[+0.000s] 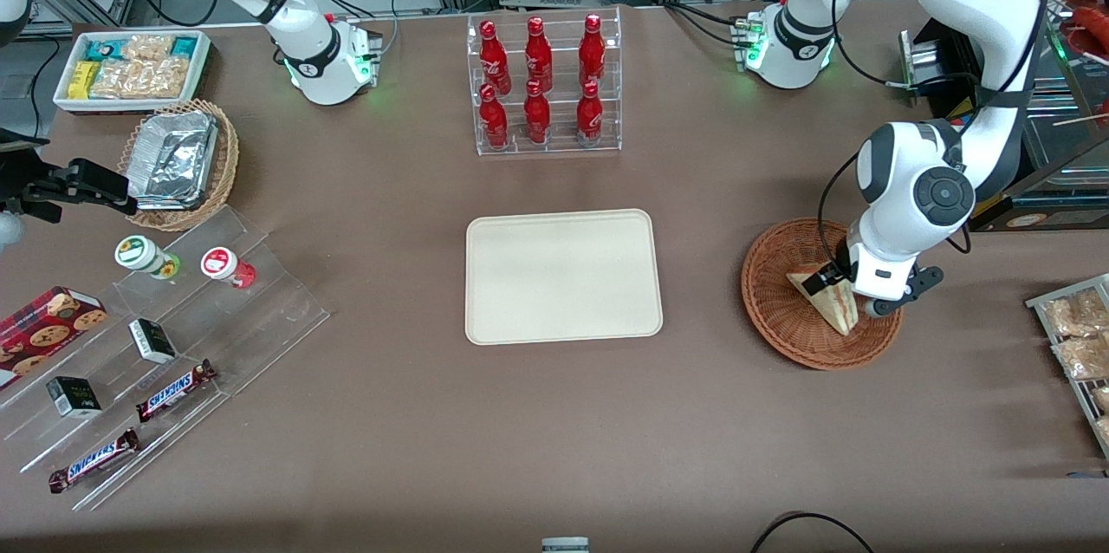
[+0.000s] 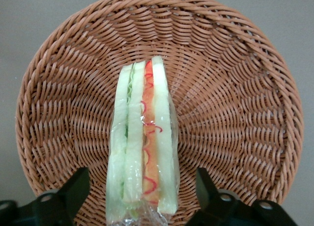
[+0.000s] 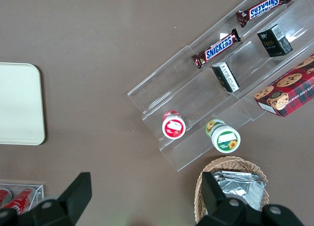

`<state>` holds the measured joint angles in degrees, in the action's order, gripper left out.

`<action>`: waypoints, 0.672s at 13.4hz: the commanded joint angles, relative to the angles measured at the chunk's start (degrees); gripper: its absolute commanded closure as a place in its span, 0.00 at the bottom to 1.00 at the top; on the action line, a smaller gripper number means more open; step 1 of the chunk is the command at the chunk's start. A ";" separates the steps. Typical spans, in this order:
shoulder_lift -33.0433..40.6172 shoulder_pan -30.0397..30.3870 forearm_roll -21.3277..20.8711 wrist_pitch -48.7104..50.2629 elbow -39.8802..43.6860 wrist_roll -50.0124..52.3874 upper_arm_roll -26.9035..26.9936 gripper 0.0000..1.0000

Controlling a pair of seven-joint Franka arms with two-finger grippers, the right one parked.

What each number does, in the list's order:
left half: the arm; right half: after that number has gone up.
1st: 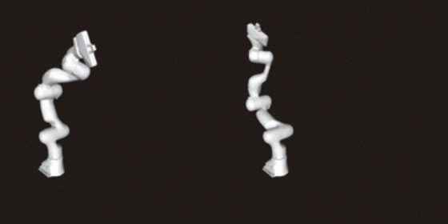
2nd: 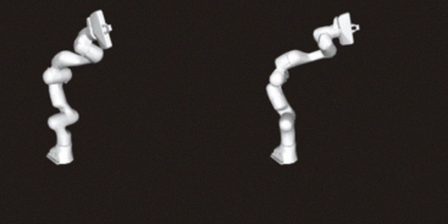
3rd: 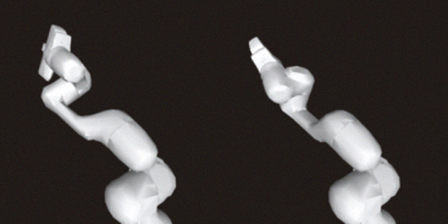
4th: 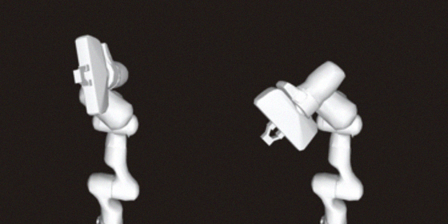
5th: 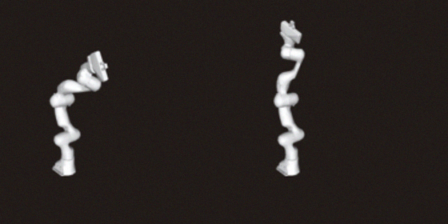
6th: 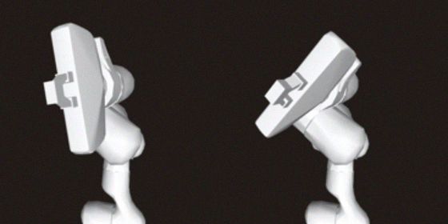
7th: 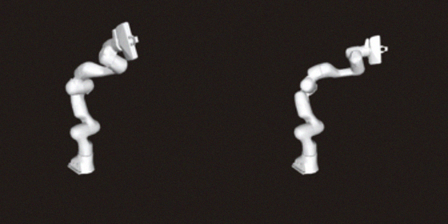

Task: Place sandwich from basket to tray
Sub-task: 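Lower the left gripper and close it on the wrapped sandwich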

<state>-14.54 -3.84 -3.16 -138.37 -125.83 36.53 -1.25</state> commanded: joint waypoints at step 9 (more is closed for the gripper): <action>1.35 -0.12 -0.97 3.61 2.15 1.09 0.10 1.00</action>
<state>-14.48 -3.84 -3.16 -138.01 -125.39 36.54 -1.25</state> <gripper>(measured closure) 0.749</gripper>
